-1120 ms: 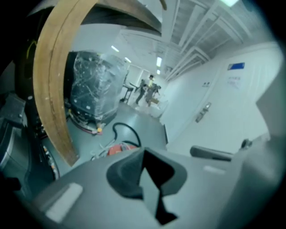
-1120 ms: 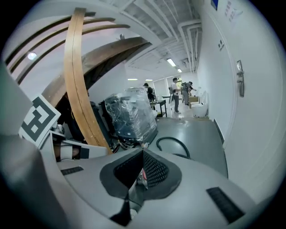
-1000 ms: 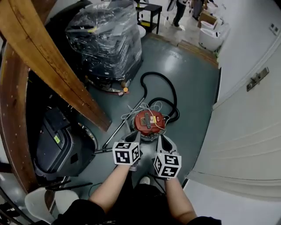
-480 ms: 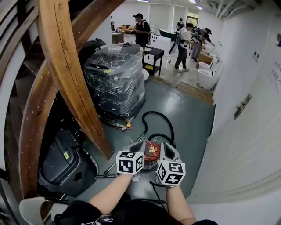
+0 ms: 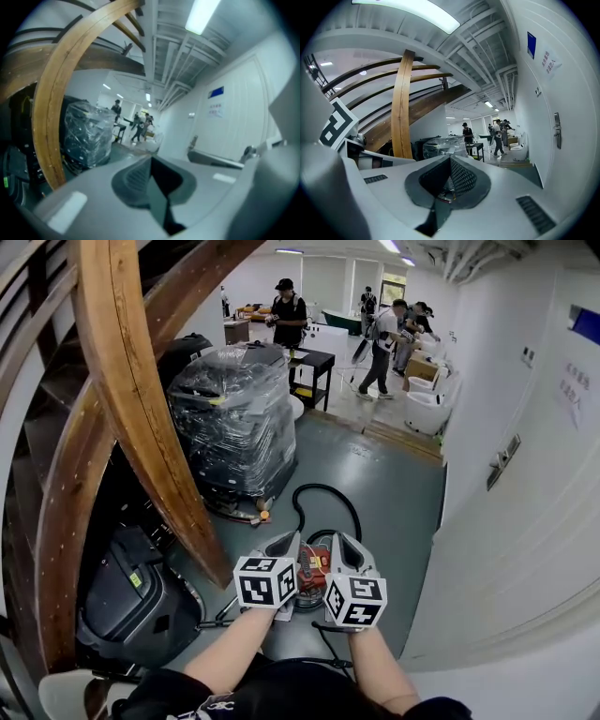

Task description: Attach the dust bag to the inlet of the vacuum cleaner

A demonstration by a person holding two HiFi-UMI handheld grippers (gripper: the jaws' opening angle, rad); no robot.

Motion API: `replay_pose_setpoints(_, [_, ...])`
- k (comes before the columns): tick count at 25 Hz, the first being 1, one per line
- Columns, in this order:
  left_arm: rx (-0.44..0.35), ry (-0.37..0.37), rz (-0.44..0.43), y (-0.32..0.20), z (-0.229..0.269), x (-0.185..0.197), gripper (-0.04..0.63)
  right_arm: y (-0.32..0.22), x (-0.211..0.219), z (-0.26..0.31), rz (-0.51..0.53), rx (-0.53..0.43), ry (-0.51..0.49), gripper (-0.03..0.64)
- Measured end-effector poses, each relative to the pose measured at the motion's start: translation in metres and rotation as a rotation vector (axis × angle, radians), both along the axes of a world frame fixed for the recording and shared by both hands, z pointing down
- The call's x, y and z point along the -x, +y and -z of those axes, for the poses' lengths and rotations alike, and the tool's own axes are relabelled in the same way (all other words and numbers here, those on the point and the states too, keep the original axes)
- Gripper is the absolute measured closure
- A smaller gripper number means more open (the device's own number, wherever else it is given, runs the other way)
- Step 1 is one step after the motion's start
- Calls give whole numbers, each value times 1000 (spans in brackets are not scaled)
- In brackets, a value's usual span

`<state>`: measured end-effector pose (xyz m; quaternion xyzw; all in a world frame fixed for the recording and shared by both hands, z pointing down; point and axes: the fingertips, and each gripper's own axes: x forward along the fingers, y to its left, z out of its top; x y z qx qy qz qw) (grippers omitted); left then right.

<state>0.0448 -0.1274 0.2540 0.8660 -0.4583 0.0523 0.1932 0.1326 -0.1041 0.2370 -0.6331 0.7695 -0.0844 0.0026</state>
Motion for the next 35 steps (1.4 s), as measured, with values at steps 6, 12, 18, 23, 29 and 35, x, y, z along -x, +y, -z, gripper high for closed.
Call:
replay_pose_setpoints(6, [-93, -103, 25, -3, 5, -8, 598, 4, -2, -3, 21, 4, 12, 620])
replay_pose_setpoints(12, [-122, -123, 15, -3, 6, -24, 598, 6, -15, -8, 13, 16, 5, 620])
replay_pose_setpoints(18, [-130, -109, 20, -4, 4, -32, 598, 5, -26, -15, 5, 31, 0, 619])
replay_pose_setpoints(23, [-148, -95, 20, -6, 3, -36, 598, 1, -30, -23, 6, 49, 5, 620])
replay_pose_setpoints(29, [-165, -84, 44, -10, 0, -37, 598, -3, -36, -28, 8, 62, 7, 620])
replay_pose_setpoints(35, [-190, -95, 29, -10, -7, -40, 598, -4, -36, -35, 14, 73, 19, 620])
